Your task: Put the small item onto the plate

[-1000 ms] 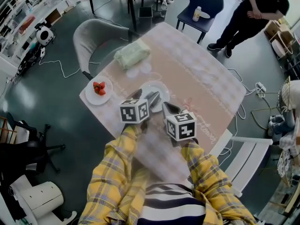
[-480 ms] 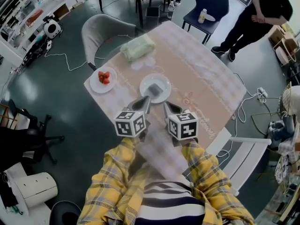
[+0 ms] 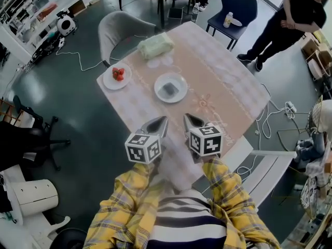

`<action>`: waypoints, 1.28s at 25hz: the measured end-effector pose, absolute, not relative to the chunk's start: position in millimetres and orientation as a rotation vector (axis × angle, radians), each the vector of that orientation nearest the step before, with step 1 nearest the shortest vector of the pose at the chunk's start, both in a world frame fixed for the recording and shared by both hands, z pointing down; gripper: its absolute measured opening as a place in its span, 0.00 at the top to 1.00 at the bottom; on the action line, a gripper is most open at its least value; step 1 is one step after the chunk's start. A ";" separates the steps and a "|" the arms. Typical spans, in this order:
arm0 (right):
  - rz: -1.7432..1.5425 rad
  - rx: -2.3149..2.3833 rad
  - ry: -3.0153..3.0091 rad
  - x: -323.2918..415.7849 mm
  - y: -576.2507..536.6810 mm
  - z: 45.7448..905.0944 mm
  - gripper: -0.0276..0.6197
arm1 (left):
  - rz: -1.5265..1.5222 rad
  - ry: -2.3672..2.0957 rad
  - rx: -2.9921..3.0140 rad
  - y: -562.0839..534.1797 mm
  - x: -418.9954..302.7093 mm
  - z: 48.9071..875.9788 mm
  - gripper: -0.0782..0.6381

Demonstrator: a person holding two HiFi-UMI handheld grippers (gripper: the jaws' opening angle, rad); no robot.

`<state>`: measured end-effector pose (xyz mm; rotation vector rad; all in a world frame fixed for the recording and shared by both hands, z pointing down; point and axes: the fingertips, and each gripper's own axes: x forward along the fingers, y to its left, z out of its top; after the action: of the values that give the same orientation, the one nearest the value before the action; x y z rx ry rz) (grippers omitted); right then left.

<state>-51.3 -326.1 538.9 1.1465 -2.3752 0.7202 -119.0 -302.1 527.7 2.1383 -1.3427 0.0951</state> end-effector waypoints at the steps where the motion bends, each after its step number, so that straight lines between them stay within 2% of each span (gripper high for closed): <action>1: 0.721 1.142 -2.378 -48.4 -321.6 537.8 0.96 | 0.093 -1.346 2.128 -296.1 -117.6 528.4 0.89; 32: 0.721 0.980 -2.424 4.0 -162.3 549.8 0.96 | 0.063 -1.476 1.930 -137.5 -81.5 546.4 0.89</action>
<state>4.0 -162.3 549.8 0.9801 -2.4240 0.7211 -81.5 -137.5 546.4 1.9302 -1.4762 0.0634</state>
